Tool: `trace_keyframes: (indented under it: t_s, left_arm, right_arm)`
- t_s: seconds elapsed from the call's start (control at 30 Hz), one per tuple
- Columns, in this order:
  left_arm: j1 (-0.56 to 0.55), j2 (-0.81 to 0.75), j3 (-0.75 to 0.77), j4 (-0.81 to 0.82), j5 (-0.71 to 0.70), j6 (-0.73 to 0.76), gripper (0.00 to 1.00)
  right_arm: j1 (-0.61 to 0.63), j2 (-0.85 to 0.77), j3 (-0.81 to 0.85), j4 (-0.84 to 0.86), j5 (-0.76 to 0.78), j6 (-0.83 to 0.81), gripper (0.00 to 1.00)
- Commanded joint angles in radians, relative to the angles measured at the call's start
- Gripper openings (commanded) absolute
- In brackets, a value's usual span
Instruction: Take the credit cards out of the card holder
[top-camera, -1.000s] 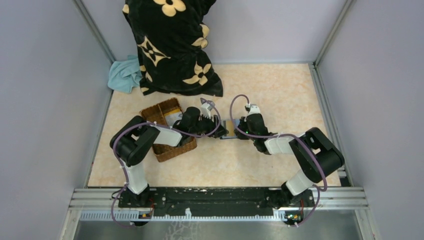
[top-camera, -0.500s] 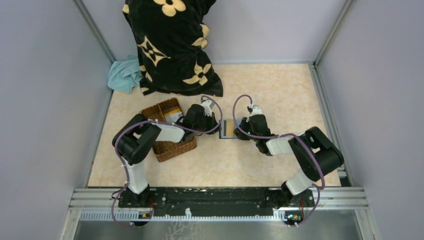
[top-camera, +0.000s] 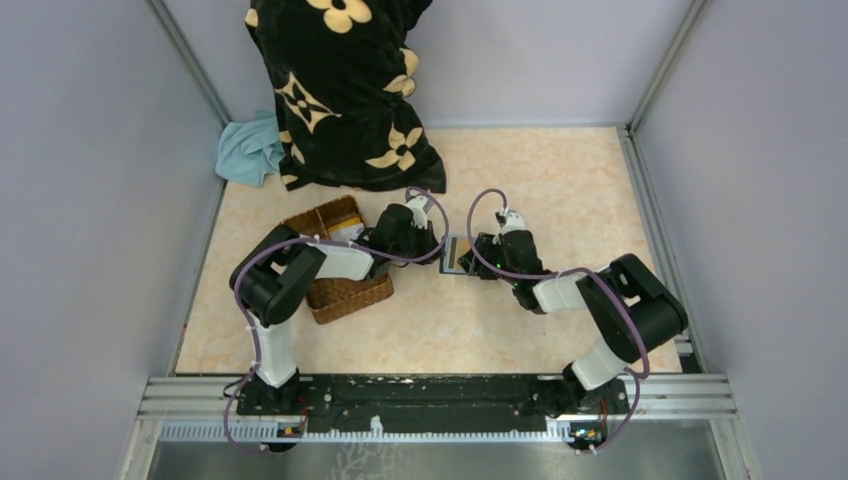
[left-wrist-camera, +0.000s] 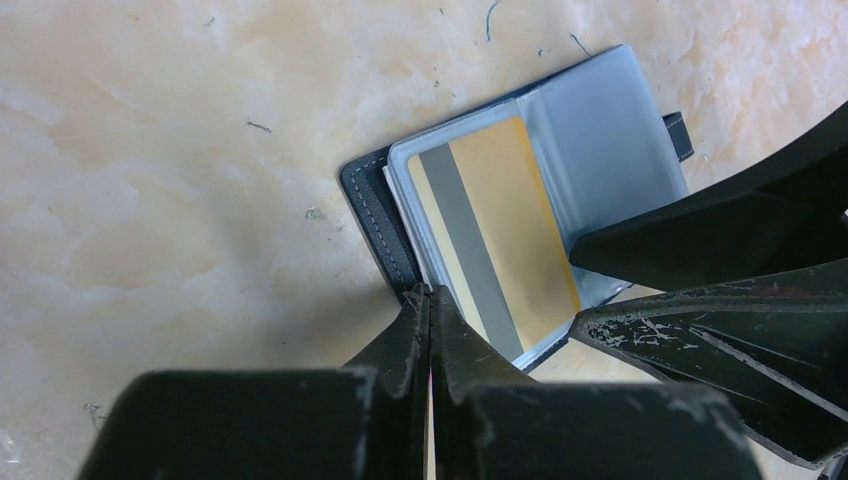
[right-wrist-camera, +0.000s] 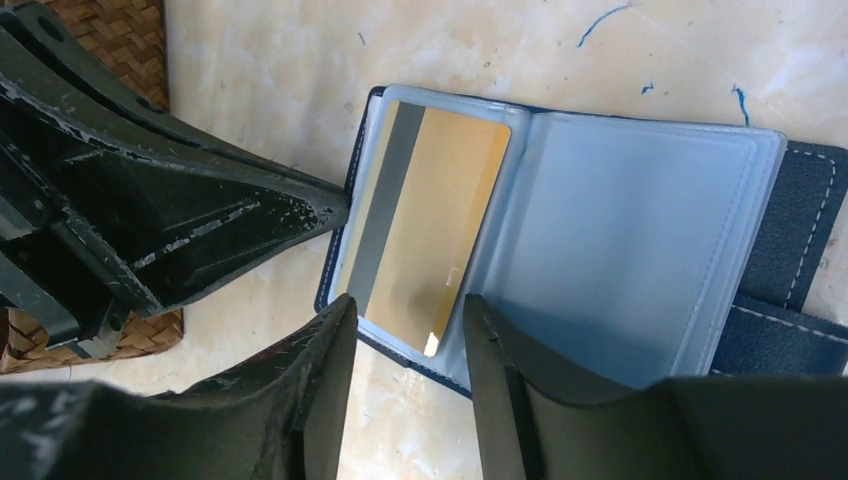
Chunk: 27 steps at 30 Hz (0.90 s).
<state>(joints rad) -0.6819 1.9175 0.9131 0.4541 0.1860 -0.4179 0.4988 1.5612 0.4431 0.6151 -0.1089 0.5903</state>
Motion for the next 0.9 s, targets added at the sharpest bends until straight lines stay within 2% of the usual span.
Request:
trace_keyframes:
  t_s: [0.0, 0.2, 0.43, 0.87]
  left_arm:
    - [0.001, 0.031, 0.0, -0.076, 0.008, 0.013, 0.0]
    - [0.001, 0.026, -0.001, -0.073, 0.025, 0.005, 0.0]
    - [0.001, 0.033, -0.001, -0.066, 0.034, -0.001, 0.0]
    - [0.001, 0.035, -0.003, -0.056, 0.042, -0.011, 0.0]
  right_arm:
    - [-0.014, 0.0, -0.004, 0.02, 0.032, 0.016, 0.46]
    - [-0.019, 0.053, 0.02, 0.052, -0.032, 0.026, 0.47]
    - [-0.081, 0.15, -0.028, 0.327, -0.266, 0.183, 0.42]
    - [-0.106, 0.195, -0.076, 0.609, -0.388, 0.306, 0.35]
